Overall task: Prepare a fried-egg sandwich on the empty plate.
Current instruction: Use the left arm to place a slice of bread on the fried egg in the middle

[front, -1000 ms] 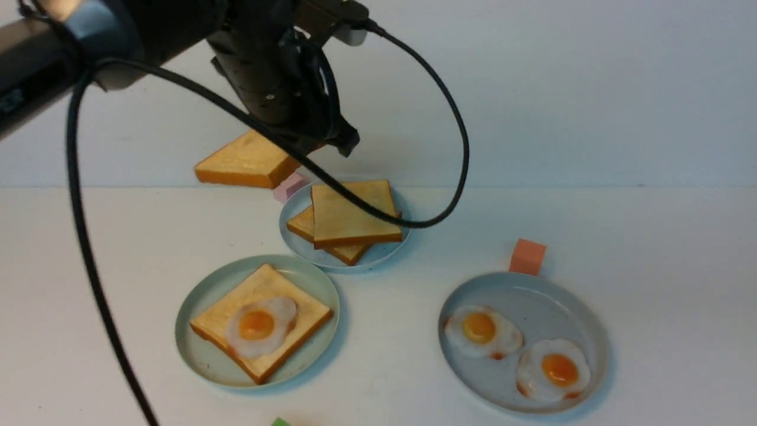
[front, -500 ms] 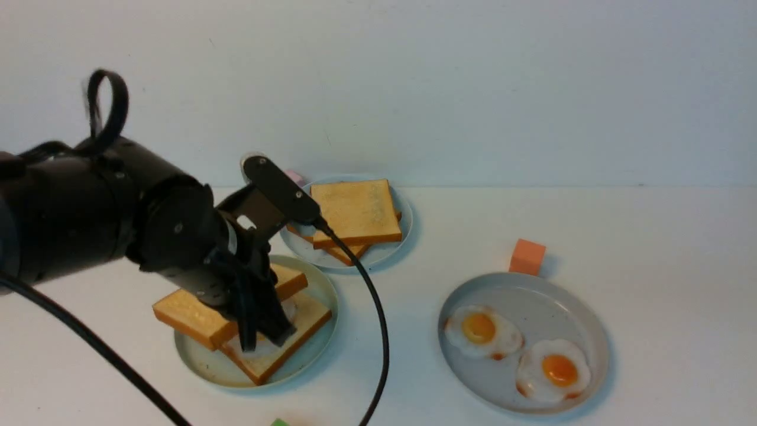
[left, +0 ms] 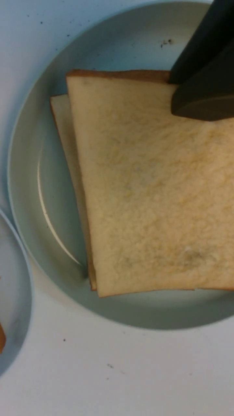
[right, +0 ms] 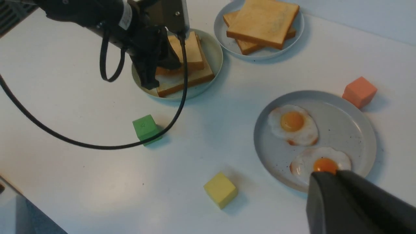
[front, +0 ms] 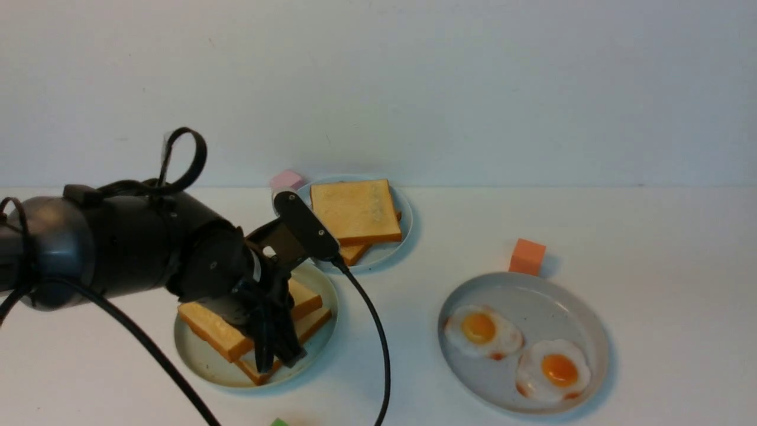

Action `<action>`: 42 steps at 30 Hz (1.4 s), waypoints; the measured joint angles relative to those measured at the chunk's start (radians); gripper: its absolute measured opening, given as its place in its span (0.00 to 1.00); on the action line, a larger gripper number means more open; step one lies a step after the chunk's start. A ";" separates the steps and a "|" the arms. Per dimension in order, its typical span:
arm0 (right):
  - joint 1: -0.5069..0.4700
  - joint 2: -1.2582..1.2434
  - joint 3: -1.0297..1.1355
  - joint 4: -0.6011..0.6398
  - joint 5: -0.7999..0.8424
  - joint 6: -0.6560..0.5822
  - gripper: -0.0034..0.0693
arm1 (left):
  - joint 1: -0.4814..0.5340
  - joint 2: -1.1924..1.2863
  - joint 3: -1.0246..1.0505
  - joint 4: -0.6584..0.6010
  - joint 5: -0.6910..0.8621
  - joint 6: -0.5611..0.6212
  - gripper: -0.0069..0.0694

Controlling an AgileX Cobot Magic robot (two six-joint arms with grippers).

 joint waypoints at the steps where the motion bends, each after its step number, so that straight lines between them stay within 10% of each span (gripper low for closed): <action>1: 0.000 0.000 0.000 0.000 0.000 0.000 0.12 | 0.000 0.005 0.001 0.000 -0.002 0.000 0.10; 19: 0.000 0.000 0.000 0.032 0.000 0.000 0.13 | 0.000 0.022 0.001 -0.049 -0.042 0.000 0.15; 33: 0.000 0.000 0.000 0.060 0.007 0.000 0.13 | 0.000 0.022 0.001 -0.049 -0.062 -0.024 0.53; 42: 0.000 0.000 0.000 0.065 0.007 0.000 0.15 | 0.000 -0.194 0.005 -0.116 0.003 -0.241 0.40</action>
